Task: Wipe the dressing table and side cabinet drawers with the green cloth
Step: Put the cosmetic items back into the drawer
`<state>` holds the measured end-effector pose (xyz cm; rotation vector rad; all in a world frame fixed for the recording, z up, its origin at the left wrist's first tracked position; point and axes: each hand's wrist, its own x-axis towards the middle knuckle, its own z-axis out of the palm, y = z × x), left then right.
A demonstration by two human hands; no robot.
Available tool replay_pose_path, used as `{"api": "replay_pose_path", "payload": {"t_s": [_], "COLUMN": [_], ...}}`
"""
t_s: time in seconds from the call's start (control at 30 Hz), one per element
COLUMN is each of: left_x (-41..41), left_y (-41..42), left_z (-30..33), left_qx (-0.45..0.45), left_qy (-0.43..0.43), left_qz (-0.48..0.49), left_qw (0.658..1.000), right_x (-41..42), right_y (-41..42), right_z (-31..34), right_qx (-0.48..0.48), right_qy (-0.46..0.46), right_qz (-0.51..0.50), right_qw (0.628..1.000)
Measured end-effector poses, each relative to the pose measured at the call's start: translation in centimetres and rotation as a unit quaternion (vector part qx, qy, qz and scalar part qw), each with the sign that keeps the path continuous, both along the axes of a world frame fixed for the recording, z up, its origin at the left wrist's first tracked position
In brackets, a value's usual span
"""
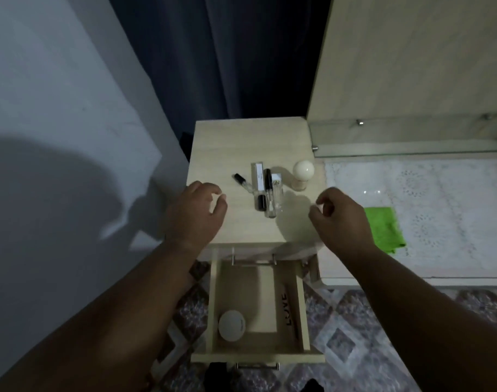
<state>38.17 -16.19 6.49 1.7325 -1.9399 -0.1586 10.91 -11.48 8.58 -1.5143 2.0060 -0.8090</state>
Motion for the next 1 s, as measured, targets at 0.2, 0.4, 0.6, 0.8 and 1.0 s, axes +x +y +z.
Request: {"api": "replay_pose_path", "payload": {"t_s": [0.2,0.4,0.6,0.8,1.0], "left_x": [1.1,1.0,0.9,0.8,1.0], "left_y": [-3.7,-3.4,-3.5,-3.6,-3.6], "left_z": [-2.9,-3.7,-4.0,-3.6,-4.0], "left_qx": [0.251,0.205,0.202,0.214,0.213], "left_qy": [-0.073,-0.095,-0.097,-0.097,-0.076], "left_qz": [0.042,0.048,0.048,0.046,0.042], "left_qw": [0.964,0.973,0.974,0.971,0.973], "right_x": [0.8,0.6,-1.1,0.0,6.3], "right_y": [-5.6,-7.1,-5.0,4.3,10.8], "right_z": [1.2,-0.8,-1.9,-2.8,-10.4], "right_qx": [0.032,0.001,-0.059,-0.109,-0.022], "right_qy": [0.037,0.091,0.064,-0.074,-0.05], "right_qz": [0.093,0.141,0.103,0.074,0.204], "right_qw": [0.994,0.986,0.991,0.989,0.977]}}
